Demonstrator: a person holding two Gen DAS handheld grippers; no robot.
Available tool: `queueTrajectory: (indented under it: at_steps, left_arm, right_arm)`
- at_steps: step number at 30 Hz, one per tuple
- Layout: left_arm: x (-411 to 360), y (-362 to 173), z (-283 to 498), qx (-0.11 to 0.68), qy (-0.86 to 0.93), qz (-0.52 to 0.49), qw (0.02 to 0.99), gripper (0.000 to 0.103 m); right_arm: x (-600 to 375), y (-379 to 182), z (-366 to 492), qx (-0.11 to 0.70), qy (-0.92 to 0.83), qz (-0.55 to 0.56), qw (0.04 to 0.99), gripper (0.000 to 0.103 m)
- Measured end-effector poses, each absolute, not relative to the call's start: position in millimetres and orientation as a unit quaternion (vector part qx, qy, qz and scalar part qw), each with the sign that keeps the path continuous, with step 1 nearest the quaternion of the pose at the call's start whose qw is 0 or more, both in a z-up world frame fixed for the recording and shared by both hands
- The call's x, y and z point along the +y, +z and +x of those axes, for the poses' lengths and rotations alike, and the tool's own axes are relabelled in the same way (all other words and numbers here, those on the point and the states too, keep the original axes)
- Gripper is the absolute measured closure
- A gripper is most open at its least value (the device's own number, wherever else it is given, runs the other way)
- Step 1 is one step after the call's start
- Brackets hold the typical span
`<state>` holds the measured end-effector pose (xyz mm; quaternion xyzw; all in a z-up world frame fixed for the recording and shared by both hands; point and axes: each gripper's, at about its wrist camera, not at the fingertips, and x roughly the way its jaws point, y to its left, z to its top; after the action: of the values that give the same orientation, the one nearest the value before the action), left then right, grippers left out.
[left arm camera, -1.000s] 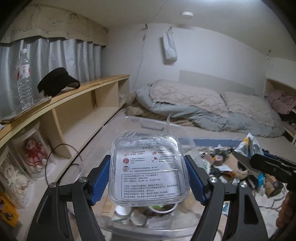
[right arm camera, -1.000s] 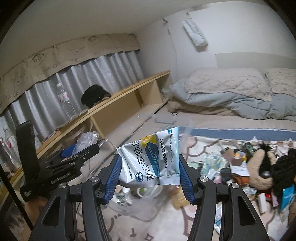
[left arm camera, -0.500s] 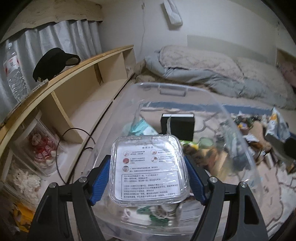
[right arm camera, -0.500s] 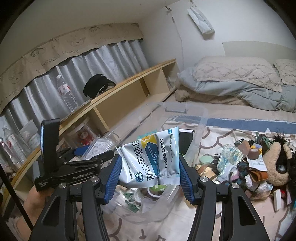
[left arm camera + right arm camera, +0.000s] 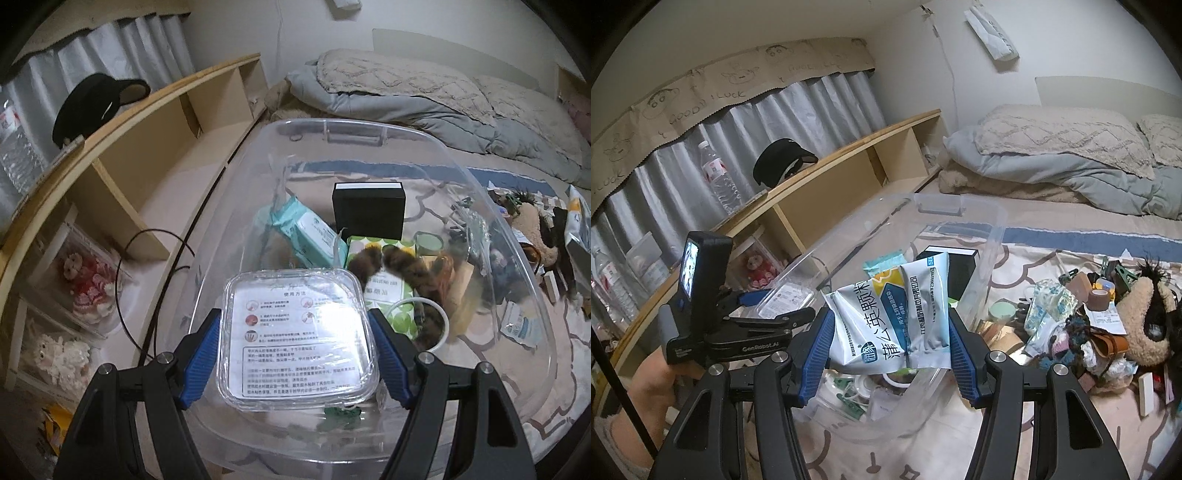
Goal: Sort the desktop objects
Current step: 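Lower the clear tray into the storage box and open the left gripper, then lower the sachet into the storage box and open the right gripper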
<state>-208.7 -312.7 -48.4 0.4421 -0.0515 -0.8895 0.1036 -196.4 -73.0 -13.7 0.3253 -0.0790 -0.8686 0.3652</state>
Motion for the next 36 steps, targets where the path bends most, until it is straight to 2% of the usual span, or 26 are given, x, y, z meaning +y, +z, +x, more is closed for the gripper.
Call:
queueTrajectory:
  at_steps: [2,5,10,24,36]
  left_arm:
    - [-315,-48,-208,-0.044,-0.889,0.443,0.106,0.026]
    - [-316,-46,-207,-0.041,-0.892,0.439,0.103,0.017]
    - [-313,-46,-203,-0.049,-0.895,0.432,0.098,0.011]
    - [-318,-12,-152,-0.01,-0.932,0.351,0.086,0.011]
    - [-341,-5,-85,0.021,-0.948,0.307,0.088,0.011]
  right_arm:
    - [-74,-13,-198,-0.078,-0.869,0.326,0.364,0.043]
    - [-75,-14,-199,-0.081,-0.867,0.329,0.366,0.043]
    - [-78,-15,-198,-0.079,-0.865,0.331,0.369,0.043]
    - [-101,-18,-203,-0.075,-0.852,0.356,0.377,0.043]
    - [-177,-33,-216,-0.034,-0.824,0.422,0.376,0.043]
